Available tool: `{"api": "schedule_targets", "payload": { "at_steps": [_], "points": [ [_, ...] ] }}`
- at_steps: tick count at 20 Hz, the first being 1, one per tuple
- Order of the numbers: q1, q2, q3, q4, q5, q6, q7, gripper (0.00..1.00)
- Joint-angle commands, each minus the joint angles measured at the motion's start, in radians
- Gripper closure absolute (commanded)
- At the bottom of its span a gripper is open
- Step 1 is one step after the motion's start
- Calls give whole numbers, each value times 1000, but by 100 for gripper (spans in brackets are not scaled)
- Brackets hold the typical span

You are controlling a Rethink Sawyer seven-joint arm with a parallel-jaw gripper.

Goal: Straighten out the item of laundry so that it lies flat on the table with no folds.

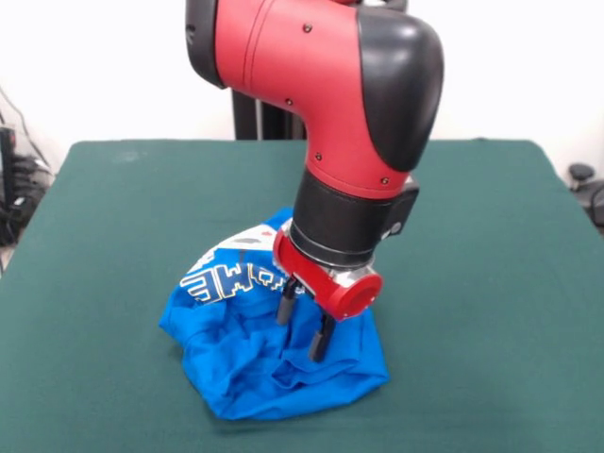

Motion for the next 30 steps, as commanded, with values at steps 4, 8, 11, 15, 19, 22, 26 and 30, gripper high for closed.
{"api": "schedule_targets", "payload": {
  "at_steps": [4,8,11,15,19,22,26,30],
  "points": [
    [17,32,75,-62,14,95,145,0],
    [19,47,68,-71,13,70,155,0],
    [25,55,56,-70,9,59,164,0],
    [30,67,37,-76,4,58,171,0],
    [27,76,25,-75,-3,66,164,0],
    [16,70,45,-50,-3,41,149,0],
    [19,66,49,-27,-4,26,150,0],
    [20,69,41,-30,-7,34,151,0]
  ]
}}
